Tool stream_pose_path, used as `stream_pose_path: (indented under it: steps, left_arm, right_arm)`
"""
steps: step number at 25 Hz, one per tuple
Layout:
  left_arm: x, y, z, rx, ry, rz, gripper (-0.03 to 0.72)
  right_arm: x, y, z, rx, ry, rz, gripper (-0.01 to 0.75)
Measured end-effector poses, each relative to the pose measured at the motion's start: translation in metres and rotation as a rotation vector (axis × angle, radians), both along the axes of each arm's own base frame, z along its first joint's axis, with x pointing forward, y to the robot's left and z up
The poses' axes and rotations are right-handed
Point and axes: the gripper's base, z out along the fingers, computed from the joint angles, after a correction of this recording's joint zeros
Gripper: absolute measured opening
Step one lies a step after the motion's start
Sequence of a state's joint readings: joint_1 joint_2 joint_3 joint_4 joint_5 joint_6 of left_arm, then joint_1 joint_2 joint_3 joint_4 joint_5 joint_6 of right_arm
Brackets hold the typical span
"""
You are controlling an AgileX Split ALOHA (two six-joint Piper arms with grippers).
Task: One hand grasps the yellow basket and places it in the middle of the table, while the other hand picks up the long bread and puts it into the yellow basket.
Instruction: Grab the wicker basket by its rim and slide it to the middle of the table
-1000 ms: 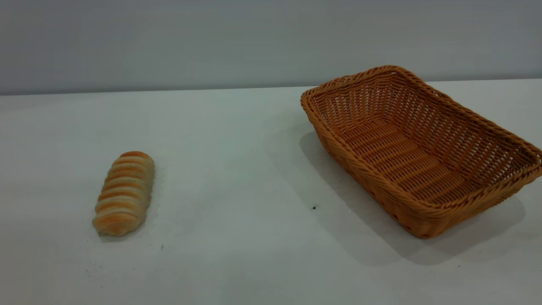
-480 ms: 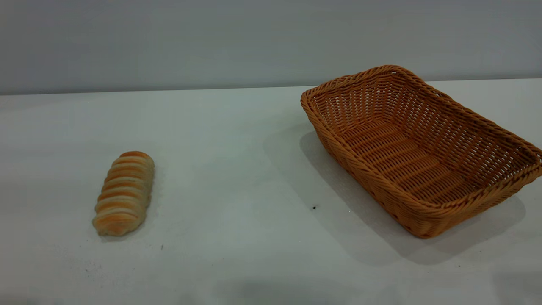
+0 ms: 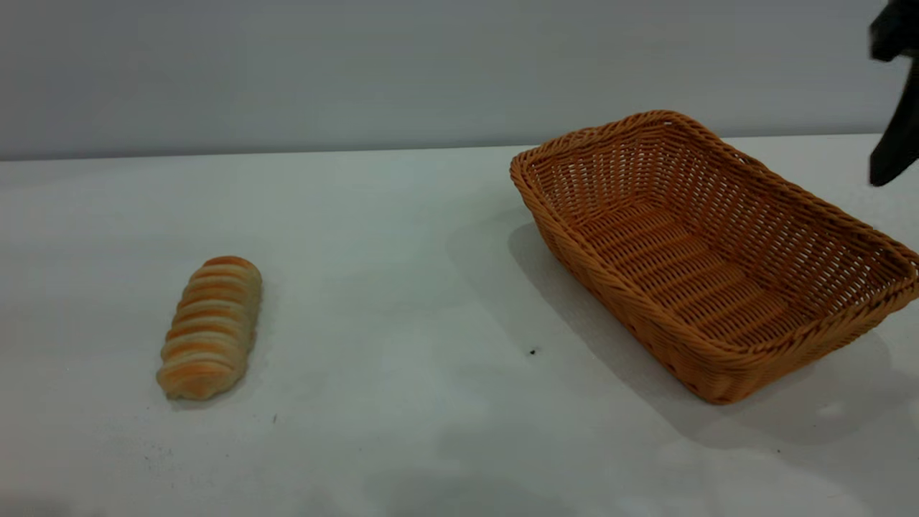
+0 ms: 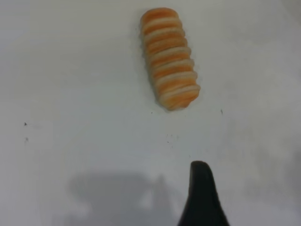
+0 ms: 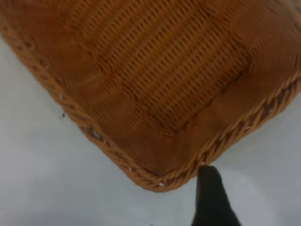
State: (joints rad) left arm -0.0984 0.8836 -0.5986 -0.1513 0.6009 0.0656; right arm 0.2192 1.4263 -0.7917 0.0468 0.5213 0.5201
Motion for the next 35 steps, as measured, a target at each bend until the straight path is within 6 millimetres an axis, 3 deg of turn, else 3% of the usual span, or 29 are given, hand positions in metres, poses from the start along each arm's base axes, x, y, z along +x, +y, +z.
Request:
stream_pose_path:
  steps: [9,35]
  left_arm:
    - [0.000,0.000,0.000,-0.004,0.003,0.000,0.571]
    - [0.000,0.000,0.000,-0.004,0.003,0.000,0.571]
  right_arm:
    - [0.016,-0.021,-0.032,0.023,0.136,-0.200,0.508]
    - [0.048,-0.011,-0.133,0.130,0.246,-0.308,0.490]
